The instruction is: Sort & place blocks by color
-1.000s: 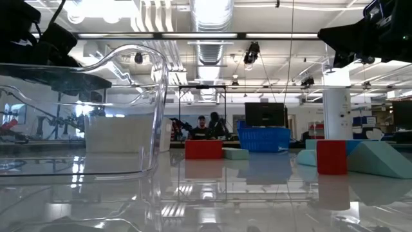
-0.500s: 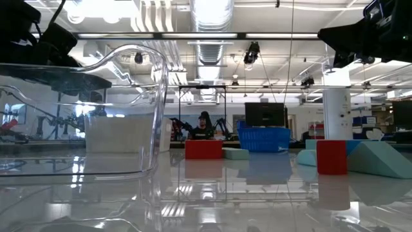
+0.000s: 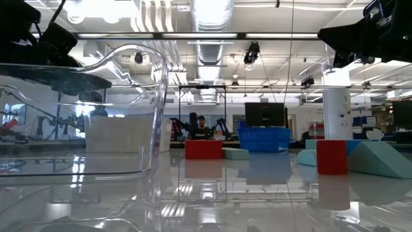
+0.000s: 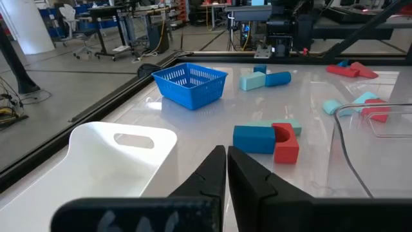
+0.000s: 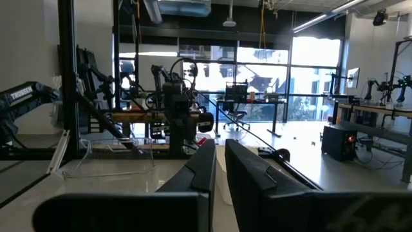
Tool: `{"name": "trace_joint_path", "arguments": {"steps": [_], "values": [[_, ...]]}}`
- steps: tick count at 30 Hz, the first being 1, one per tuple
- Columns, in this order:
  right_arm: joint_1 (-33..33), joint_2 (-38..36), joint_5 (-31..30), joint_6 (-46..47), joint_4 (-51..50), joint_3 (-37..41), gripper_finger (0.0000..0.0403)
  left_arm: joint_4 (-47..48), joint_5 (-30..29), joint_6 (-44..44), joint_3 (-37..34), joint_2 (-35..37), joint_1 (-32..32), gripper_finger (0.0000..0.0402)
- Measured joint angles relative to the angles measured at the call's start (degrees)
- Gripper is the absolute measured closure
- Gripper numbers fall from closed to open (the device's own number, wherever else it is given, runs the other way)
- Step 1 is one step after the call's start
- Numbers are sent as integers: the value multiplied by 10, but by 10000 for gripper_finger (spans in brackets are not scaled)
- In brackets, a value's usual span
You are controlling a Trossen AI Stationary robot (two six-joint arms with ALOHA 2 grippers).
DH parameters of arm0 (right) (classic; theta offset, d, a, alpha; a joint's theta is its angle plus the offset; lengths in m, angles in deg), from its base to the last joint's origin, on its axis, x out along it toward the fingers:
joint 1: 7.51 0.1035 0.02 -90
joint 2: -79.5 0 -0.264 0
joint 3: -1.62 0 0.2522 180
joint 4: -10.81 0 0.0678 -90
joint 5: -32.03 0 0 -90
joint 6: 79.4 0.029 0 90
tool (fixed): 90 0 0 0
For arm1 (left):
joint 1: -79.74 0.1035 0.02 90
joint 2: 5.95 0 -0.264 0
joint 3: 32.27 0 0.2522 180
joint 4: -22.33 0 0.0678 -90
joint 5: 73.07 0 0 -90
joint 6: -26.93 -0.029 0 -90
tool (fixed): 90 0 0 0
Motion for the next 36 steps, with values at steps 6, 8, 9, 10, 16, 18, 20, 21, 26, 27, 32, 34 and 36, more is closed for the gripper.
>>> {"name": "trace_joint_path", "arguments": {"steps": [6, 8, 9, 10, 16, 18, 20, 21, 26, 27, 32, 34, 36], "values": [[0, 0, 0, 0, 0, 0, 376, 0, 0, 0, 0, 0, 0, 402], [0, 0, 0, 0, 0, 0, 376, 0, 0, 0, 0, 0, 0, 402], [0, 0, 0, 0, 0, 0, 376, 0, 0, 0, 0, 0, 0, 402], [0, 0, 0, 0, 0, 0, 376, 0, 0, 0, 0, 0, 0, 402], [0, 0, 0, 0, 0, 0, 376, -15, -31, 1, 0, 0, 0, 402], [0, 0, 0, 0, 1, 0, 376, -40, -14, 30, 0, 0, 0, 402], [0, 0, -3, -1, 2, 0, 376, -89, 0, 68, 0, 0, -1, 402], [0, 0, -12, -1, 3, 0, 376, -117, -2, 82, 0, 0, 0, 402], [0, 0, -59, 50, 5, 0, 376, -261, -2, 119, 0, 0, 0, 402], [0, 0, -60, 71, 5, 0, 376, -286, -2, 120, 0, 0, 0, 402], [0, 0, -60, 99, 6, 0, 376, -413, -2, 121, 0, -1, 0, 402], [0, 0, -60, 91, 6, 0, 376, -446, -4, 120, 0, -2, 0, 402], [0, 0, -60, 83, 6, 0, 376, -470, -30, 124, 0, -2, 0, 402]]}}
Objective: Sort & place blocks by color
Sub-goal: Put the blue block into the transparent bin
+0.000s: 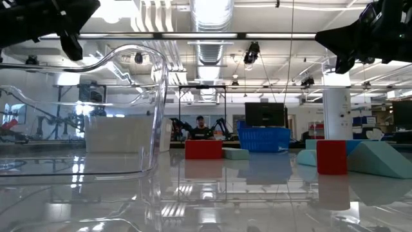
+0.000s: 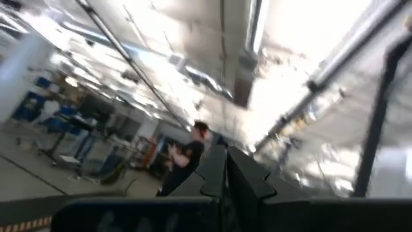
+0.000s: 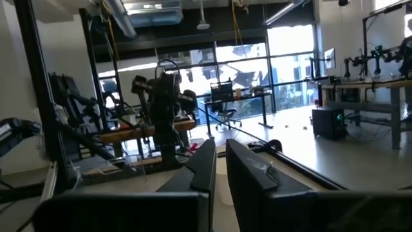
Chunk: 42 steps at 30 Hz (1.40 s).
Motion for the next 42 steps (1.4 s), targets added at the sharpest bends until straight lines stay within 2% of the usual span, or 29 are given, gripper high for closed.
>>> {"name": "trace_joint_path", "arguments": {"steps": [8, 17, 24, 30, 38, 42], "values": [[0, 0, -1, -83, 27, 0, 376, -7, -38, 16, 43, -49, 0, 402], [0, 0, -31, -90, 90, -22, 376, -5, -65, 54, 124, -170, 0, 402], [0, 0, -24, -104, 89, -48, 376, 11, -66, 53, 224, -311, 0, 402], [0, 0, -25, -112, 89, -53, 376, 189, -66, 58, 360, -409, 0, 402], [0, 0, -25, -122, 90, -63, 376, 603, -61, 57, 610, -532, 2, 402], [0, -1, -25, -121, 90, -69, 376, 747, -29, 57, 717, -605, 3, 402]]}}
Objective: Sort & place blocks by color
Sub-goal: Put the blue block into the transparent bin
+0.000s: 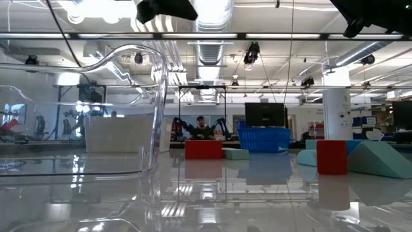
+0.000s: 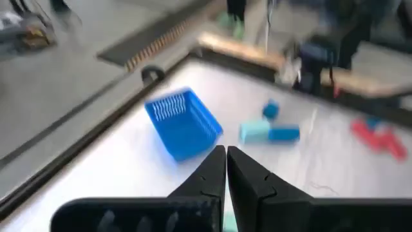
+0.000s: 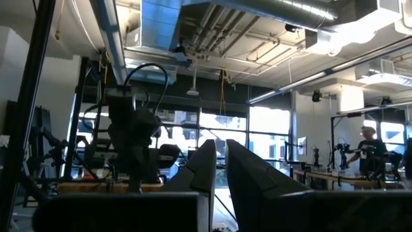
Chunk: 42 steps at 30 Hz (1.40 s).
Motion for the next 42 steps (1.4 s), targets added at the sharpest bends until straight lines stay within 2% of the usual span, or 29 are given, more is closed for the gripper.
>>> {"name": "trace_joint_path", "arguments": {"steps": [3, 5, 8, 10, 15, 21, 24, 28, 30, 34, 36, 40, 42], "values": [[0, 0, 0, 0, -1, 0, 376, 65, 53, -1, 67, -51, 8, 402], [0, 0, 0, 1, -1, 0, 376, 109, 115, -16, 105, -87, 15, 402], [0, 0, 0, 1, -1, 0, 376, 184, 219, -84, 149, -139, 24, 402], [0, 0, 0, 2, -1, 0, 376, 227, 268, -147, 172, -167, 28, 402], [0, 0, 0, 3, -1, 0, 376, 252, 274, -283, 187, -226, 34, 402], [0, 0, 0, 4, -5, 0, 376, 266, 256, -396, 186, -279, 57, 398], [0, 0, 0, 3, -6, 0, 376, 285, 255, -441, 186, -295, 71, 376], [0, 0, -1, 2, -11, 0, 376, 284, 246, -466, 186, -308, 86, 320], [0, 0, -1, 2, -12, 0, 376, 267, 227, -444, 186, -314, 91, 287], [0, 0, -1, 2, -17, 0, 376, 231, 180, -330, 185, -326, 96, 232], [0, 0, -2, 2, -23, 0, 376, 220, 163, -234, 185, -326, 97, 213], [0, 0, -1, 4, -34, 0, 376, 224, 168, 27, 185, -326, 100, 200], [0, 0, -1, 4, -39, 0, 376, 242, 182, 102, 184, -326, 100, 199]]}}
